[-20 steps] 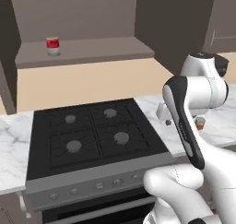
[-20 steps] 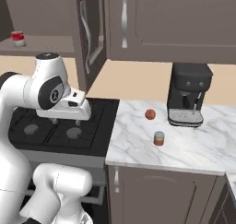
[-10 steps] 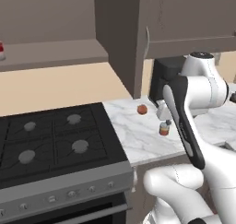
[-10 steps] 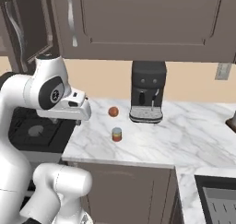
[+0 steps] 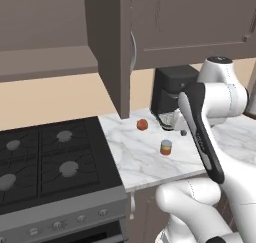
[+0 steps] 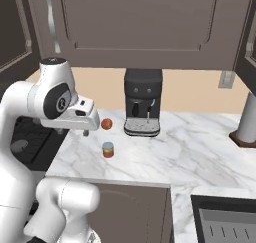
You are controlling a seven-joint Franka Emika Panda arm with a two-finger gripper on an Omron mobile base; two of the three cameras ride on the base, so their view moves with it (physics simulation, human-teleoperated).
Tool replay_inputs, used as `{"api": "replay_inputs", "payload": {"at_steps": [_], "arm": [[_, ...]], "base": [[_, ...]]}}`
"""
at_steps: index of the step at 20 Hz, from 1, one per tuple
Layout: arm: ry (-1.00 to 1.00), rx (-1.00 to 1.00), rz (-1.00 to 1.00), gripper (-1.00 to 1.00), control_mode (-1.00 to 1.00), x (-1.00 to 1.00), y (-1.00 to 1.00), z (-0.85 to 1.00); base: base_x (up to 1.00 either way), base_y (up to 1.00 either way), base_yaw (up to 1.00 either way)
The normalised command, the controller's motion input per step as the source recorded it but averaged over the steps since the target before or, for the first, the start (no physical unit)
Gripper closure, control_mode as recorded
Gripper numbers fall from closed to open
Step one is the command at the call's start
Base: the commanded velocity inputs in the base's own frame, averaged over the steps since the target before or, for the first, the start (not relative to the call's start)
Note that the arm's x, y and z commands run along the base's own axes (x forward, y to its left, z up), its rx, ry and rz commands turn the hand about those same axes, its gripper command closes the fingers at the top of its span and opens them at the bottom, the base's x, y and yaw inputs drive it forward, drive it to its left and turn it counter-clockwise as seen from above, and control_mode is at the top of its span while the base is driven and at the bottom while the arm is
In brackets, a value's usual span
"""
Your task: Restock the canned food cabinet by taking the new fresh canned food from the counter and placing it in the cabinet. Then, take the old canned food from the cabinet and place it on the counter.
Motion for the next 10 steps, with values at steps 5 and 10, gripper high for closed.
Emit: {"api": "replay_inputs", "payload": {"at_steps": [5,10], "arm": [[0.00,0.00,0.00,-1.00,1.00,0.00,0.00,0.00],[0.00,0.00,0.00,-1.00,1.00,0.00,0.00,0.00]], "base": [[0.43,0.00,-0.01],[0.20,0.00,0.00]]}}
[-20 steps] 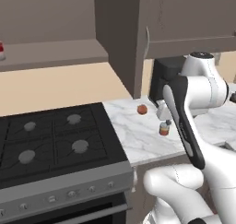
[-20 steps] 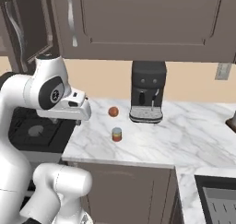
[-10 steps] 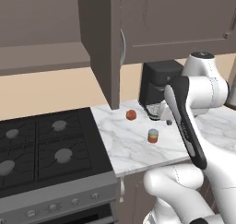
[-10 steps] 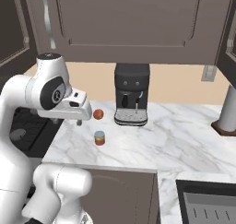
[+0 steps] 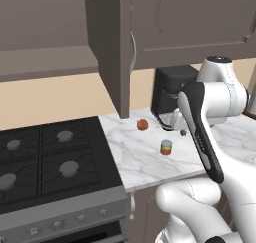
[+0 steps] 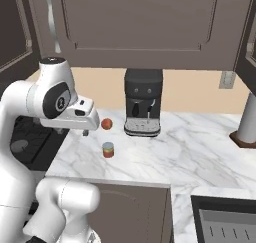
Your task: Restock the canned food cabinet by taking the new fresh canned food from the counter and placing it in the cabinet. Then, take the old canned food from the cabinet and place it on the counter.
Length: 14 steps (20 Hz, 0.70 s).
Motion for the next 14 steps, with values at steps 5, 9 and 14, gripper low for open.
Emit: {"api": "replay_inputs", "payload": {"at_steps": [5,9,14], "arm": [[0.00,0.00,0.00,-1.00,-1.00,0.10,-0.04,-0.12],[0.00,-0.02,0.00,-1.00,-1.00,0.31,-0.08,-0.45],[0.00,0.00,0.00,-1.00,-1.00,0.50,-0.01,-0.66]], "base": [[0.02,0.00,0.00],[0.00,0.00,0.00],[0.00,0.00,0.00]]}}
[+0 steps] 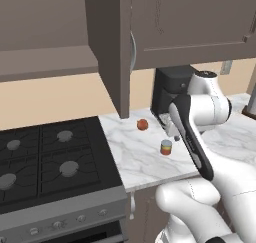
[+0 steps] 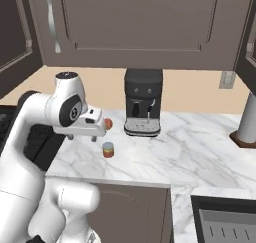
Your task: Restock the canned food cabinet by taking the new fresh canned food from the counter and placing it in the cabinet. Then, take the old canned food from the cabinet and place it on the counter.
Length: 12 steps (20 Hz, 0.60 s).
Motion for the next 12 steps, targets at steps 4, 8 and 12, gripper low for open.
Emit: {"api": "replay_inputs", "payload": {"at_steps": [4,8,12], "arm": [[0.00,0.00,0.00,-1.00,-1.00,0.60,-0.06,-0.67],[0.00,0.01,0.00,-1.00,-1.00,0.57,-0.16,-0.50],[0.00,0.01,-0.01,-1.00,-1.00,0.55,-0.07,-0.39]], "base": [[0.00,0.00,0.00],[0.00,0.00,0.00],[0.00,0.00,0.00]]}}
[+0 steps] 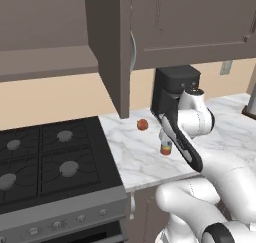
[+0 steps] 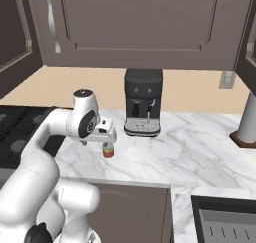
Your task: Restock the canned food cabinet by taking the new fresh canned food from the counter and placing it in the cabinet. Then, take the old canned food from the cabinet and place it on the counter.
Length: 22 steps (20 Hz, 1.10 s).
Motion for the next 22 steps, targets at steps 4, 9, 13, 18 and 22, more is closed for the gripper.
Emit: {"api": "replay_inputs", "payload": {"at_steps": [4,9,13,18,22], "arm": [[0.00,0.00,-0.03,-1.00,-1.00,0.48,0.00,-0.27],[0.00,0.00,-0.01,-1.00,-1.00,0.29,0.00,-0.14],[0.00,0.00,0.00,-1.00,-1.00,0.07,-0.01,-0.30],[0.00,0.00,-0.01,-1.00,-1.00,0.00,0.00,-0.37],[0.00,0.00,0.00,-1.00,-1.00,0.00,0.00,-0.34]], "base": [[0.00,0.00,0.00],[0.00,0.00,0.00],[0.00,0.00,0.00],[0.00,0.00,0.00],[0.00,0.00,0.00]]}}
